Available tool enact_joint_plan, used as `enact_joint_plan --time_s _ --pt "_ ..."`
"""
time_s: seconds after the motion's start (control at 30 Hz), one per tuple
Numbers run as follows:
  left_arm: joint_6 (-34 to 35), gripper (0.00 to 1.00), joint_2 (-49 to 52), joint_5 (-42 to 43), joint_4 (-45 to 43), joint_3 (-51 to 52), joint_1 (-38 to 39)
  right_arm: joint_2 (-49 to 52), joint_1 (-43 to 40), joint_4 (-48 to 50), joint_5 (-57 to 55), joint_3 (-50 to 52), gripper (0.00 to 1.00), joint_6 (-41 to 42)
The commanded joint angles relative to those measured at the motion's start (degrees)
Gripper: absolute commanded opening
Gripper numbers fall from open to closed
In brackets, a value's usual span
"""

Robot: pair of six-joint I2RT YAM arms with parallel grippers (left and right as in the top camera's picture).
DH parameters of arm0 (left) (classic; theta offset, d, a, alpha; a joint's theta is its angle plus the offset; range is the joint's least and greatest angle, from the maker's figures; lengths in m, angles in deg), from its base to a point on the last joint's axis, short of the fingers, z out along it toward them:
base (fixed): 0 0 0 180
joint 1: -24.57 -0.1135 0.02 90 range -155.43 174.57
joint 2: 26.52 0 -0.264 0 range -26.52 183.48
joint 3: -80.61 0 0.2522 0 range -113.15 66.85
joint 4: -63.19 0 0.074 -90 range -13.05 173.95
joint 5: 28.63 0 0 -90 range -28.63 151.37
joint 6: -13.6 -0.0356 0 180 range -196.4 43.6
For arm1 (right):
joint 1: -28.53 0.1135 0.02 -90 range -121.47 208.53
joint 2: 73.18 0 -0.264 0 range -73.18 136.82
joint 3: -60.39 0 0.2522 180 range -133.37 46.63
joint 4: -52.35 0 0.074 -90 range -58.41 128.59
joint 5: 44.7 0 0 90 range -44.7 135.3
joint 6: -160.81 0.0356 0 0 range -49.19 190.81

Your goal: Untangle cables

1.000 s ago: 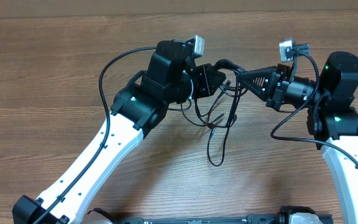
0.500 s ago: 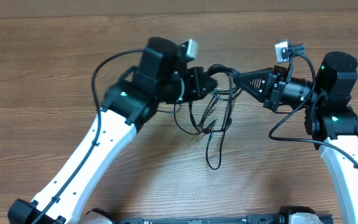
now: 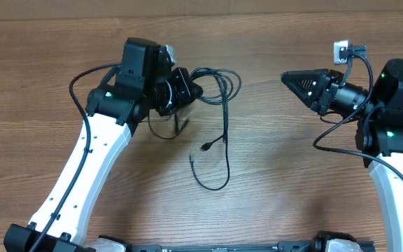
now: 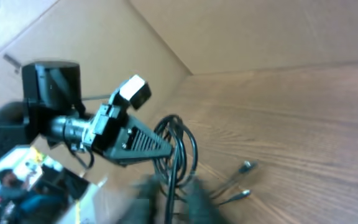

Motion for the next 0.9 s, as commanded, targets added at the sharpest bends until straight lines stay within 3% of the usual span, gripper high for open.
enact_joint_plan --time_s 0.0,0.07,0.17,0.33,0.6,0.7,0.8,0.83,0.87 --pt "-7.54 0.04 -0.09 11.04 -3.23 0.04 1.22 -0.92 -0.20 -1.14 3.43 -1.14 0.56 -5.62" --pt "-10.21 0.04 -0.09 14.78 -3.93 0.02 1.33 -0.92 -0.20 -3.93 3.43 -1.14 0.79 -8.94" --pt "-11.21 0.04 -0.09 15.10 -3.72 0.02 1.84 -0.90 -0.13 -8.09 3.41 -1.14 0.95 -11.93" --pt "-11.78 0.04 -0.09 14.56 -3.76 0.02 4.17 -0.90 -0.02 -12.92 3.43 -1.14 0.97 -15.93" --pt "-10.19 0.04 -0.07 4.42 -5.31 0.02 11.37 -0.90 4.28 -16.13 3.41 -1.11 0.97 -16.33" --pt "-8.48 0.04 -0.07 3.45 -8.24 0.02 13.22 -0.90 7.54 -16.11 3.37 -1.14 0.86 -17.33" --pt "-8.52 0.04 -0.07 3.02 -8.41 0.02 13.57 -0.90 9.57 -16.24 0.24 -1.14 0.65 -17.79" --pt "-8.52 0.04 -0.07 2.93 -8.39 0.02 13.49 -0.90 9.70 -16.31 -0.92 -1.14 0.49 -17.77" --pt "-8.55 0.04 -0.07 2.82 -8.37 0.02 13.42 -0.90 9.70 -16.28 -0.98 -1.14 0.45 -17.77"
